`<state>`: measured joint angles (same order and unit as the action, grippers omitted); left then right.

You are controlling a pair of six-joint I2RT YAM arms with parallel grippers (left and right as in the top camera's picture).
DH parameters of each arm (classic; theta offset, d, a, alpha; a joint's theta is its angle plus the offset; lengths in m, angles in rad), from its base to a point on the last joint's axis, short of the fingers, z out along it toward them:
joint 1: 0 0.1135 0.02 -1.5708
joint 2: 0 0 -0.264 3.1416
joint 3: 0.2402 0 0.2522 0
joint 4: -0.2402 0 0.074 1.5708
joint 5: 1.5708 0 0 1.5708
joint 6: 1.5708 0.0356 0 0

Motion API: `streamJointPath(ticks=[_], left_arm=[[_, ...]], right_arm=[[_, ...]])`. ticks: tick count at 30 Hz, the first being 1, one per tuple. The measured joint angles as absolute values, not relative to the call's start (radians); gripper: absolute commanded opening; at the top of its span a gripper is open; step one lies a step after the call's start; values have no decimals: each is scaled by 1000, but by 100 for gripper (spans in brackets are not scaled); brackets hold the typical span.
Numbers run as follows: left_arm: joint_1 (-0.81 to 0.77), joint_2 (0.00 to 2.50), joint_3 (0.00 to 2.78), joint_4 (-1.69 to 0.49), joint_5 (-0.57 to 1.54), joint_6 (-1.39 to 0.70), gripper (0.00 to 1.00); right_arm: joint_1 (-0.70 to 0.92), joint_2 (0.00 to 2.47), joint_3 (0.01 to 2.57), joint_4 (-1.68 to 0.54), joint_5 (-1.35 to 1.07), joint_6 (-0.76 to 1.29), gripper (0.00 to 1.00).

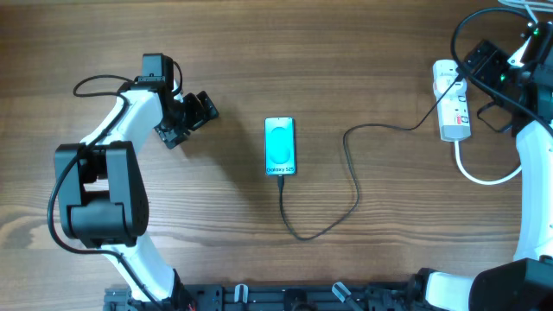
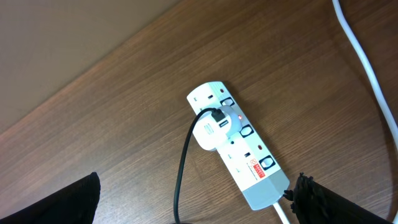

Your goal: Plug charger to phone and switch on socket

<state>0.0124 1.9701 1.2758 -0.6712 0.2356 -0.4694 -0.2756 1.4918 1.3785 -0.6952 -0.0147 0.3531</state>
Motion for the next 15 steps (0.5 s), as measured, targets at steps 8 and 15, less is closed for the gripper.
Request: streamJointPath(ticks=[8,15], left_arm=[[12,1970,1276,-671,236,-469,100],[12,1970,1276,-671,236,-469,100]], right_arm=[[-252,1488,1320,-682,-15,326,100],[-179,1479,1000,-481,-28,308,100]])
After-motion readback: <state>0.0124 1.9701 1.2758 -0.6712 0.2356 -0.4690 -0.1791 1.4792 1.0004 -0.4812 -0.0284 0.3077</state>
